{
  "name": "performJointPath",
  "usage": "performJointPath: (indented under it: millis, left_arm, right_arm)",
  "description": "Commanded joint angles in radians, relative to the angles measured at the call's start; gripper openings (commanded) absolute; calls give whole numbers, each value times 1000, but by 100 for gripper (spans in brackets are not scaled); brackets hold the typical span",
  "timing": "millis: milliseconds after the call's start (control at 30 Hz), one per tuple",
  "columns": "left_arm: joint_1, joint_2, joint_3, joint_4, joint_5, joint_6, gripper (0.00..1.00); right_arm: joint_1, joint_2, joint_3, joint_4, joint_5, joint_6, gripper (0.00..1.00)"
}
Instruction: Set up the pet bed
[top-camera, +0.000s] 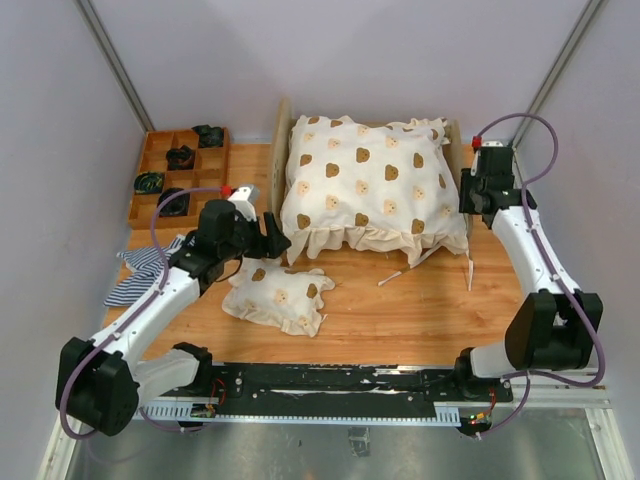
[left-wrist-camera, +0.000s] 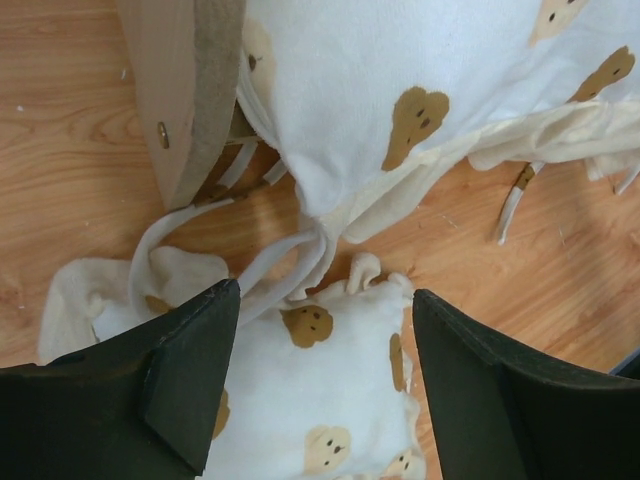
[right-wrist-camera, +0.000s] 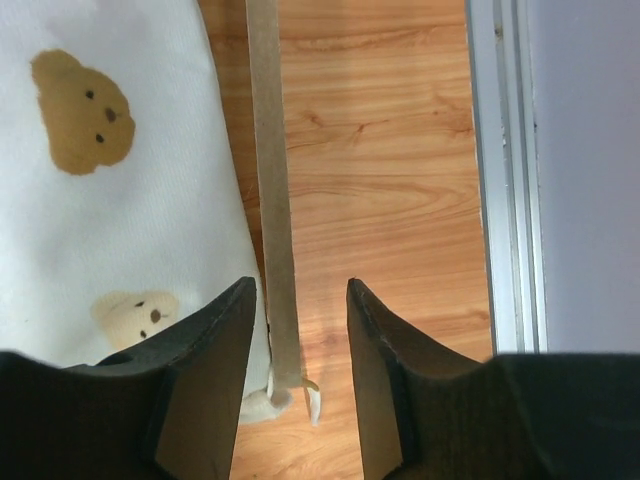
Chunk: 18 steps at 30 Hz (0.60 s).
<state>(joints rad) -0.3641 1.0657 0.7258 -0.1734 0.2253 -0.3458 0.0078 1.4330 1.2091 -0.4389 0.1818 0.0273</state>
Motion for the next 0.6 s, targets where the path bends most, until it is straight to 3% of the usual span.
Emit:
performJointPath:
  millis: [0,100,200,333,467,567]
  left_arm:
    - [-20,35,2,60,-23,10,73]
    - [-25,46,-14,65,-134,30,70]
    - [-26,57,-37,96,-139,17,68]
    - [-26,72,-67,133,-88,4,47]
    - [-26,86,-73,128,-60,7,38]
    - [-26,78,-70,124,-58,8,20]
  right_arm:
    - [-21,-90,32,-77,-11,43,44]
    - [-5,-159,9,-87,-79,80,45]
    - [42,-228,-42,-46,-175,127,45]
    - [165,-288,-104,24,-200,178,45]
    - [274,-305,-148,93,-197,210,44]
    - [357,-316,-193,165,-206,229,43]
